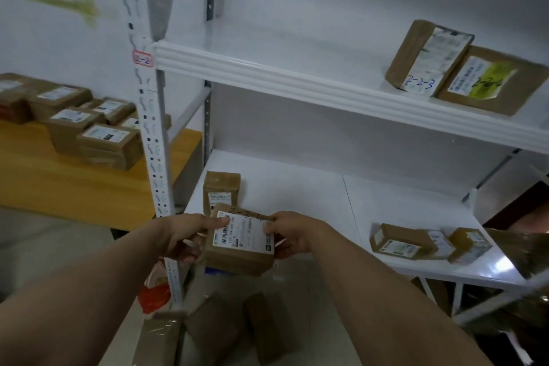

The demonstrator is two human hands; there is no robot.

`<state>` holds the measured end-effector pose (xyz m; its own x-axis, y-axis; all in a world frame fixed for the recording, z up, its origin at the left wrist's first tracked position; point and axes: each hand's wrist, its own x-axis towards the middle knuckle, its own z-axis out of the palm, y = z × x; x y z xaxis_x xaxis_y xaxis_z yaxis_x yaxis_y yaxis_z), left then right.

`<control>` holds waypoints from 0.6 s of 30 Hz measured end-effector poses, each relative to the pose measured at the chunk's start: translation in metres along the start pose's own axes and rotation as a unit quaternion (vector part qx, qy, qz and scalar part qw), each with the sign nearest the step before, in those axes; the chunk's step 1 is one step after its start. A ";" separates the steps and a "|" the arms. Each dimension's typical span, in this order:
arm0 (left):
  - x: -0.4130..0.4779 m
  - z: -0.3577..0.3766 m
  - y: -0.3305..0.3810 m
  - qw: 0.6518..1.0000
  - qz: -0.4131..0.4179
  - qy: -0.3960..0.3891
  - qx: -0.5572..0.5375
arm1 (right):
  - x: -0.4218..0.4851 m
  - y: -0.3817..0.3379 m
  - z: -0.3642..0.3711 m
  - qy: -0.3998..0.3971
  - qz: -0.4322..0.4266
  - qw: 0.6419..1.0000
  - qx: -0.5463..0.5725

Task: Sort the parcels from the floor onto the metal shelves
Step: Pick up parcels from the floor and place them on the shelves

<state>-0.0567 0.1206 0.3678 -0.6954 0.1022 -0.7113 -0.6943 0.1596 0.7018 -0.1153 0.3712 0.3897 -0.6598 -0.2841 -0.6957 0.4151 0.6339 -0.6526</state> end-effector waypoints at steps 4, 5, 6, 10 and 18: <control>0.024 0.052 0.028 0.999 0.034 0.003 0.014 | 0.001 0.023 -0.050 0.034 -0.009 0.999 0.013; 0.031 0.069 0.036 0.999 0.042 0.007 0.022 | 0.002 0.030 -0.064 0.043 -0.011 0.999 0.018; 0.037 0.087 0.044 0.999 0.047 0.010 0.026 | 0.003 0.038 -0.079 0.054 -0.012 0.998 0.027; 0.073 0.150 0.076 0.998 0.050 0.002 0.023 | 0.012 0.075 -0.134 0.116 0.003 0.988 0.101; 0.159 0.243 0.112 0.998 0.033 0.009 0.055 | 0.049 0.157 -0.207 0.203 0.001 0.969 0.142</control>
<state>-0.1999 0.3928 0.3239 -0.7425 0.0979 -0.6626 -0.6236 0.2599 0.7373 -0.2129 0.6057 0.3156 -0.8273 0.0601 -0.5585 0.5336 0.3950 -0.7479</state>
